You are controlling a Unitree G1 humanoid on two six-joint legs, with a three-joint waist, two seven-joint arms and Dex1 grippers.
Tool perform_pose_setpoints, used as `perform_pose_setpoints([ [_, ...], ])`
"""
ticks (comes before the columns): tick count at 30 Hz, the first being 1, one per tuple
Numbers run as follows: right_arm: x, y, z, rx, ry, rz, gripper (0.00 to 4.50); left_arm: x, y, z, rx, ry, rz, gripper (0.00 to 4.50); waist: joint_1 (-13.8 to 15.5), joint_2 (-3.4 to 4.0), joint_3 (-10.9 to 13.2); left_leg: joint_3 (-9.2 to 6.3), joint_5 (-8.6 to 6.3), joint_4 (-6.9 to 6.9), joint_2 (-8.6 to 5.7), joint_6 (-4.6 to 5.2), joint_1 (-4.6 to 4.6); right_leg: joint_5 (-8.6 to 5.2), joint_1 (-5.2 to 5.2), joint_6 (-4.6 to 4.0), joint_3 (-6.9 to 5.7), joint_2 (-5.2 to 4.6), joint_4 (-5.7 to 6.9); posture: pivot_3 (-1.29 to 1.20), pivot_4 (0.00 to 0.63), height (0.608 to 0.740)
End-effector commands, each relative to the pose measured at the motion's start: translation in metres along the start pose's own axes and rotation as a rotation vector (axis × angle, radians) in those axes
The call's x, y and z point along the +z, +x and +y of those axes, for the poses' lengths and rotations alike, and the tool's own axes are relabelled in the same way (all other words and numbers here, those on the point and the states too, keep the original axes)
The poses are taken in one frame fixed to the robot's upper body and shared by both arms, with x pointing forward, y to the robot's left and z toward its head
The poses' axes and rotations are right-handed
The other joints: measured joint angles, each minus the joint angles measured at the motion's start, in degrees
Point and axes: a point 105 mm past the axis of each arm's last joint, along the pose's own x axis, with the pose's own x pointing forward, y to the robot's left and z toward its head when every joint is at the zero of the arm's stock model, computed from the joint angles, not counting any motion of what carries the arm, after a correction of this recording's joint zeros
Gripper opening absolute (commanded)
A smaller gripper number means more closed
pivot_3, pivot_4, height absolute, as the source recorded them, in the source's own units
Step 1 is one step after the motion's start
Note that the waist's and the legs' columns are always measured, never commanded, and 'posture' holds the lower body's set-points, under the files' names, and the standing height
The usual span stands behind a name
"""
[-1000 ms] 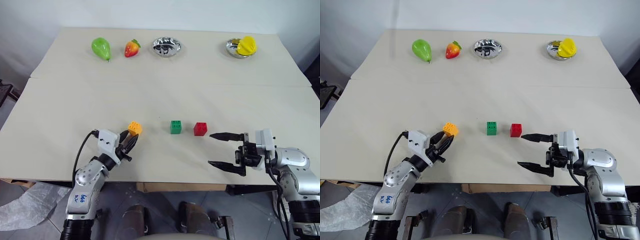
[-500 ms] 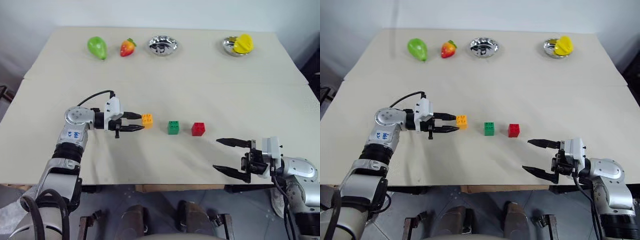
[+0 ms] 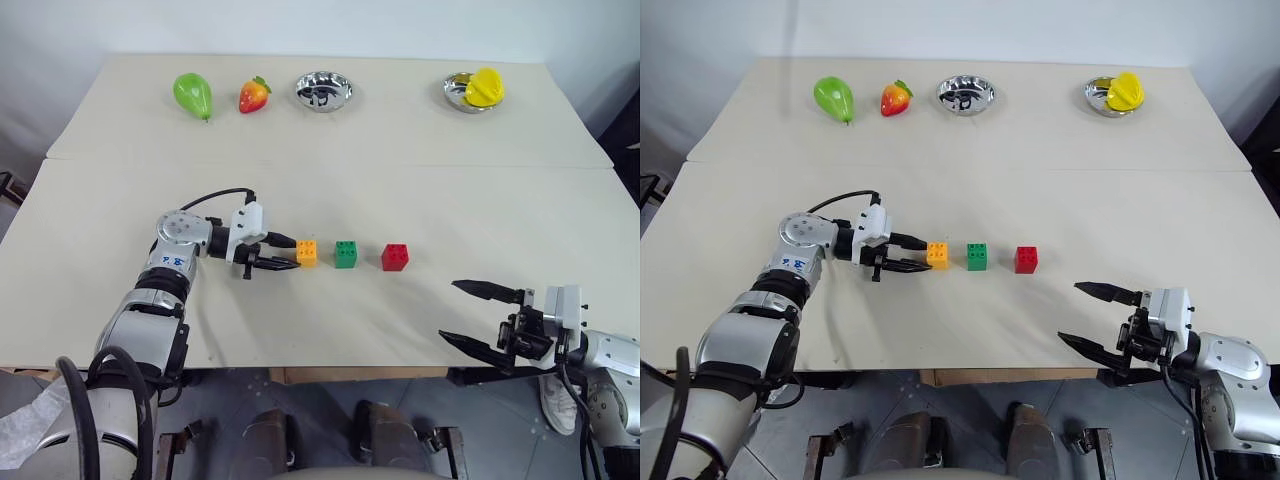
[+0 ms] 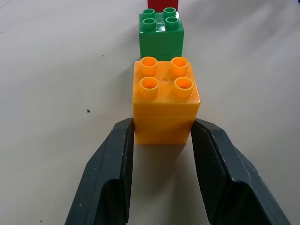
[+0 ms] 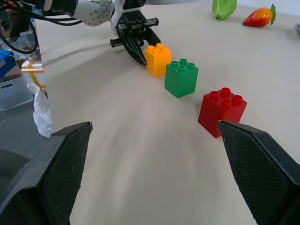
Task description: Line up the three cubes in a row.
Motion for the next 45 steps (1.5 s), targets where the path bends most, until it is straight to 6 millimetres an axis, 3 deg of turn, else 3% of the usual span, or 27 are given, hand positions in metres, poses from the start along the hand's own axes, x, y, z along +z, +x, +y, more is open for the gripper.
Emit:
perform_pose_setpoints([
  [1, 0.007, 0.001, -0.004, -0.005, -0.025, -0.035, 4.5, -0.002, -0.001, -0.005, -0.056, -0.013, 0.025, 2.47, 0.0, 0.0, 0.0, 0.0, 0.0, 0.0, -0.01, 0.0, 0.0, 0.0, 0.0, 0.0, 0.0, 0.0, 0.0, 0.0, 0.15, 0.74],
  [6, 0.011, 0.006, -0.008, 0.002, -0.027, -0.058, 4.5, 0.012, -0.011, 0.002, -0.041, 0.03, -0.024, 3.91, 0.0, -0.01, 0.0, 0.0, 0.0, 0.0, 0.0, 0.0, -0.01, 0.0, -0.02, 0.0, 0.0, 0.0, 0.0, 0.0, 0.15, 0.74],
  [11, 0.015, 0.004, -0.011, 0.0, -0.031, -0.069, 4.5, 0.012, -0.047, -0.005, -0.012, 0.069, -0.036, 3.91, -0.1, -0.01, 0.0, -0.14, 0.0, 0.0, 0.03, 0.0, -0.02, 0.0, -0.03, 0.0, 0.0, 0.0, 0.01, 0.0, 0.15, 0.74],
  [15, 0.014, -0.002, -0.016, -0.001, -0.03, -0.052, 4.5, -0.007, -0.083, -0.022, 0.098, 0.024, -0.02, 3.91, -0.6, 0.02, 0.0, -0.19, 0.0, -0.03, 0.04, 0.0, 0.05, 0.0, -0.06, -0.01, 0.11, 0.0, 0.04, 0.0, 0.15, 0.74],
  [20, 0.012, 0.005, -0.015, 0.02, -0.023, -0.053, 4.5, -0.006, -0.073, -0.035, 0.137, 0.007, -0.071, 3.91, 0.4, -0.01, 0.0, -0.26, 0.0, 0.12, 0.08, 0.0, 0.0, -0.01, -0.06, -0.03, 0.08, -0.07, 0.21, 0.0, 0.15, 0.74],
  [24, 0.02, 0.008, -0.014, 0.031, -0.044, -0.075, 4.5, 0.012, -0.068, -0.043, 0.23, -0.011, -0.192, 3.91, 1.1, -0.01, 0.0, -0.34, -0.01, 0.28, 0.16, 0.05, 0.02, 0.0, -0.03, -0.04, 0.14, -0.21, 0.39, 0.0, 0.15, 0.74],
  [25, 0.022, 0.006, -0.015, 0.027, -0.05, -0.081, 4.5, 0.015, -0.071, -0.047, 0.252, -0.033, -0.215, 3.91, 1.0, -0.01, 0.0, -0.34, -0.01, 0.28, 0.17, 0.05, 0.03, 0.0, -0.04, -0.04, 0.17, -0.22, 0.41, 0.0, 0.15, 0.74],
  [28, 0.029, -0.002, -0.013, 0.031, -0.056, -0.111, 4.5, 0.02, -0.088, -0.064, 0.308, -0.095, -0.227, 4.47, 0.5, 0.0, 0.0, -0.33, -0.02, 0.2, 0.21, 0.04, 0.09, -0.02, -0.06, -0.07, 0.18, -0.19, 0.44, 0.0, 0.15, 0.74],
  [33, 0.028, -0.017, -0.015, 0.035, -0.045, -0.112, 4.5, 0.008, -0.12, -0.083, 0.353, -0.118, -0.118, 4.49, -0.1, 0.01, 0.0, -0.3, -0.01, 0.16, 0.23, 0.01, 0.16, -0.03, -0.03, -0.1, 0.19, -0.17, 0.43, 0.0, 0.15, 0.74],
  [38, 0.021, -0.032, -0.021, 0.044, -0.043, -0.075, 4.5, -0.006, -0.142, -0.087, 0.449, -0.153, -0.024, 4.49, 0.0, 0.01, 0.0, -0.3, -0.02, 0.14, 0.21, 0.01, 0.2, -0.03, -0.03, -0.1, 0.24, -0.24, 0.43, 0.0, 0.15, 0.74],
  [45, 0.024, -0.029, -0.035, 0.087, -0.063, -0.083, 4.5, -0.012, -0.145, -0.08, 0.537, -0.106, -0.041, 4.49, -0.2, 0.11, 0.0, -0.24, -0.02, 0.08, 0.23, 0.0, 0.2, -0.03, -0.09, -0.11, 0.3, -0.25, 0.45, 0.0, 0.15, 0.74],
])
